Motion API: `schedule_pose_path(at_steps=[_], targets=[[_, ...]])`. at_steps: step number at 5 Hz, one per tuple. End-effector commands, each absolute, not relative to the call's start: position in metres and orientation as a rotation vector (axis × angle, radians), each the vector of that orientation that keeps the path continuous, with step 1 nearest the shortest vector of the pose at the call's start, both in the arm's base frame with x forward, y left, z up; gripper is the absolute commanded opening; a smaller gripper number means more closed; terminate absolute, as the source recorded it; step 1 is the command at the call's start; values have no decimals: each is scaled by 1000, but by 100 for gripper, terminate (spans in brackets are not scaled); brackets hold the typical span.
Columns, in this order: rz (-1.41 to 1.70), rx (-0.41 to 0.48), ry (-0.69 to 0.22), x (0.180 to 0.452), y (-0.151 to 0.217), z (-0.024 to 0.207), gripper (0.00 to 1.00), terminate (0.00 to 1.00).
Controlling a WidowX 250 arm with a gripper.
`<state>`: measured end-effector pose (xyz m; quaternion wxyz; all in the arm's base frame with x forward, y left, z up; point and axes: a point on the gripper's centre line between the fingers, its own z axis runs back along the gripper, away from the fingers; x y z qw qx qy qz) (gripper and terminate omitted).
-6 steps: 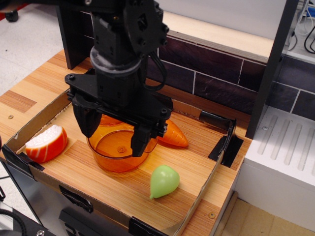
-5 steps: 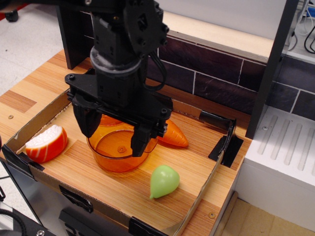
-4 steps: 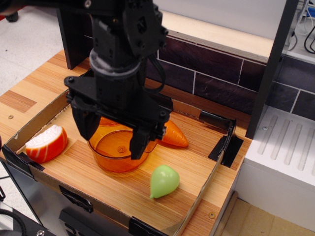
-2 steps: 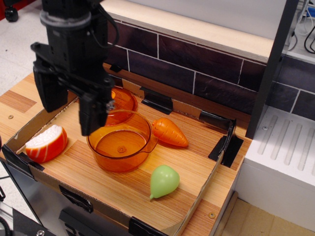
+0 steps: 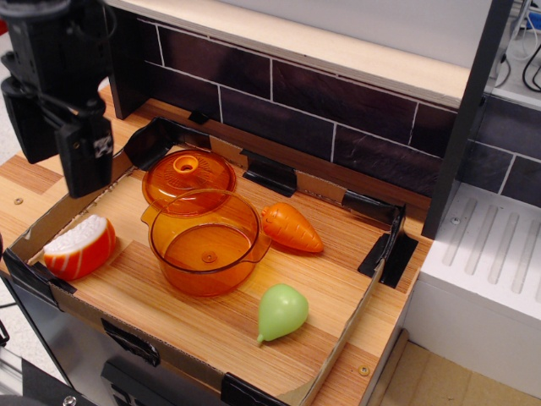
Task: Put sushi in pot
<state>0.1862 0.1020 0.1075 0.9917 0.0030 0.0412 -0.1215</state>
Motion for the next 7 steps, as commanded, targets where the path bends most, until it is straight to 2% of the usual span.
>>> schedule_pose_path(at_steps=[1, 3, 4, 7], targets=[[-310, 26, -2, 197, 134, 71, 100, 0], [-306, 48, -2, 195, 138, 40, 100, 0], [-295, 33, -5, 195, 134, 34, 100, 0], [-294, 61, 22, 193, 128, 15, 100, 0]])
